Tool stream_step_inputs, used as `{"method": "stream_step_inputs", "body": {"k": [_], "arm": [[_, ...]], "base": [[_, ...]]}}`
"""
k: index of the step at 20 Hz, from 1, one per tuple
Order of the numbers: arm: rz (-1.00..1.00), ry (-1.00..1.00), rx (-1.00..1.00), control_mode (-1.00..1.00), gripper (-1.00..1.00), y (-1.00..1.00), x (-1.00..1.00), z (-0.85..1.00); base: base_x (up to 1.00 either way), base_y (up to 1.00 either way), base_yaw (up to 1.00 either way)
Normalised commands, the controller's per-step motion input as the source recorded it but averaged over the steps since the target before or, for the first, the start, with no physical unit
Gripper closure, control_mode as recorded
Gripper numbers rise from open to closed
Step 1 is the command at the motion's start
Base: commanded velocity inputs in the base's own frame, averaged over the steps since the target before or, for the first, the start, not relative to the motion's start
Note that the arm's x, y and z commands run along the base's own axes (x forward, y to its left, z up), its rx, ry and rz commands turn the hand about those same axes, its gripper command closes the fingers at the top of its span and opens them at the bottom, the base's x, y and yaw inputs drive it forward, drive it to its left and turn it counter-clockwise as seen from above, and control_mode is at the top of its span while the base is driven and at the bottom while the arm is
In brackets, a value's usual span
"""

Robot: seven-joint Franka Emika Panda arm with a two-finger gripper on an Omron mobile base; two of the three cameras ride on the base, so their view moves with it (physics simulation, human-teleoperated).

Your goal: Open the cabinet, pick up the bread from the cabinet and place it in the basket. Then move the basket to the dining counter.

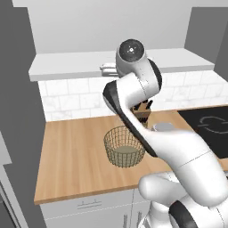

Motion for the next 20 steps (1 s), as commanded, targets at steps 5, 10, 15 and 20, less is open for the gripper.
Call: {"method": "stream_step_inputs", "body": {"k": [5,10,15,20], "arm": [[0.01,0.09,0.0,-1.0,1.0,0.18,-1.0,-0.11],[0.02,0.19,-0.02,-1.0,1.0,0.19,-1.0,-0.55],[0.03,0.28,-0.15,-1.0,1.0,0.03,-0.46,-1.0],[0.0,0.19,-0.14,-1.0,1.0,0.0,-0.03,-1.0]], "base": [[0.0,0.0,0.0],[0.0,0.0,0.0],[0.0,0.0,0.0],[0.0,0.0,0.0]]}}
